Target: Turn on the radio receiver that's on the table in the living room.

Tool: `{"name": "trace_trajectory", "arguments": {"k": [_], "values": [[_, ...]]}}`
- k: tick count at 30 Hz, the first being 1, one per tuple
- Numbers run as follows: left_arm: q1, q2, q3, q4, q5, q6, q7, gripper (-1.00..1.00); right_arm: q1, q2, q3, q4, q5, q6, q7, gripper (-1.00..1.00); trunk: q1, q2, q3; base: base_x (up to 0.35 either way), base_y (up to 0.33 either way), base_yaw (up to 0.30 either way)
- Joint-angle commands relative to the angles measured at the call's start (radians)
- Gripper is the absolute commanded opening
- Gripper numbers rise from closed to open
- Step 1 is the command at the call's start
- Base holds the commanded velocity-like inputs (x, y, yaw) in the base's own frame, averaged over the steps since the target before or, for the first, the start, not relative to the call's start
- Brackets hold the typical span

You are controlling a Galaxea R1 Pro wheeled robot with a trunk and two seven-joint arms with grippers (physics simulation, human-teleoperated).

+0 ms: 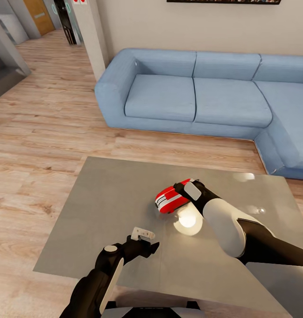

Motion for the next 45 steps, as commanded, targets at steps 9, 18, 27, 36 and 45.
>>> {"name": "trace_trajectory", "arguments": {"k": [9,18,27,36,45], "values": [[0.0,0.0,0.0,0.0,0.0,0.0,0.0,1.0,0.0,-0.001,0.0,0.0,0.0,0.001,0.009,1.0,0.0,0.0,-0.001,0.0,0.0,0.0],[0.0,0.0,0.0,0.001,0.001,0.0,0.0,1.0,0.0,-0.001,0.001,0.0,0.0,0.001,0.054,1.0,0.0,0.0,-0.01,0.0,0.0,0.0],[0.0,0.0,0.0,0.001,0.0,0.0,0.0,1.0,0.0,-0.004,0.002,0.0,0.0,0.001,0.059,1.0,0.0,0.0,-0.011,0.0,0.0,0.0],[0.0,0.0,0.0,0.0,0.0,0.0,0.0,1.0,0.0,-0.008,0.002,0.0,0.0,0.02,0.059,1.0,0.0,0.0,-0.012,0.0,0.0,0.0],[0.0,0.0,0.0,0.0,0.0,0.0,0.0,1.0,0.0,-0.009,0.003,0.0,0.0,0.03,0.061,1.0,0.0,0.0,-0.012,0.0,0.0,0.0]]}}
